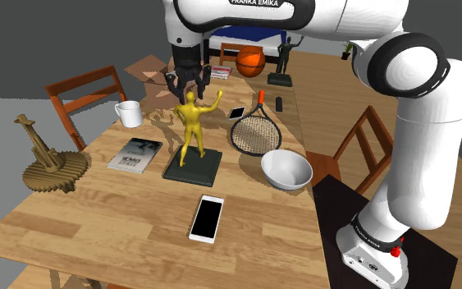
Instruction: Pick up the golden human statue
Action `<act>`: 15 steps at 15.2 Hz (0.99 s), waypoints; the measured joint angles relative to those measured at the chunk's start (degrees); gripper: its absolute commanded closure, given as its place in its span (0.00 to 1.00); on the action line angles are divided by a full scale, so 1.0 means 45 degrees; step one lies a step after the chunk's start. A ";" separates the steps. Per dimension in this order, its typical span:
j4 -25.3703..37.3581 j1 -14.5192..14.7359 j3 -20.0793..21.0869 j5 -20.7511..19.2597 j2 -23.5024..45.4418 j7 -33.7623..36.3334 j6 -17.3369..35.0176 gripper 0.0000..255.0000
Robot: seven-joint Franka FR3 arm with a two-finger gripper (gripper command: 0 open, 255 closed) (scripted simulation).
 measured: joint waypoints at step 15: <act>0.1350 0.0218 -0.0005 -0.0124 0.0349 -0.0045 -0.1020 1.00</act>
